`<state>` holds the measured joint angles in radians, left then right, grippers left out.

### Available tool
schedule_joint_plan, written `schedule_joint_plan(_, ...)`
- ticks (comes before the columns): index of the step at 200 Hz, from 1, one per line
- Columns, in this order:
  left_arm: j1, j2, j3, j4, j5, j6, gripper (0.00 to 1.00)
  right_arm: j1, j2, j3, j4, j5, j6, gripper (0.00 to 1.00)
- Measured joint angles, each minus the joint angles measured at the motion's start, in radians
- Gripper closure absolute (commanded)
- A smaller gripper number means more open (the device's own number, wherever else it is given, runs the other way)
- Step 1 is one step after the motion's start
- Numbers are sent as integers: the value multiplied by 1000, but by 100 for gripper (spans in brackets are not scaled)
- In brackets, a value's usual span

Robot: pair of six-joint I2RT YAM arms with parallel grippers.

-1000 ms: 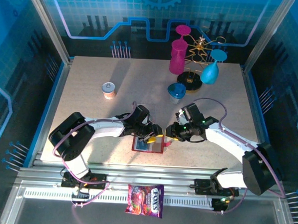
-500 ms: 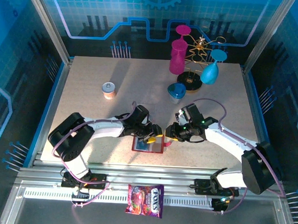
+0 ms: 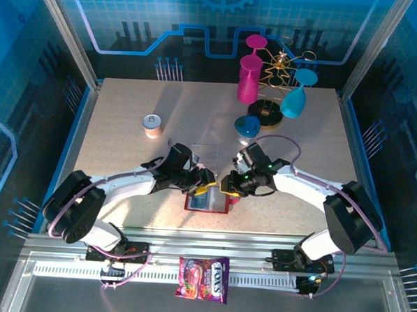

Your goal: Take the credit cards out of the card holder

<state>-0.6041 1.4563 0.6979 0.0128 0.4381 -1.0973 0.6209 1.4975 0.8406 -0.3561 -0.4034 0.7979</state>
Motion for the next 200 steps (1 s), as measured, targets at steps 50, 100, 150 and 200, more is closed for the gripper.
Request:
schedule_joint_plan(50, 47, -98, -65, -56, -12, 16, 58, 49, 82, 55, 40, -8, 20, 67)
schedule_joint_plan(100, 65, -110, -79, -90, -19, 41, 75, 86, 137, 71, 92, -24, 48, 69)
schedule_joint_plan(150, 67, -76, -79, -108, -22, 70, 81, 105, 175, 71, 142, -32, 78, 72)
schedule_joint_plan(200, 67, -64, -80, -114, -23, 84, 83, 108, 202, 71, 183, -51, 100, 73)
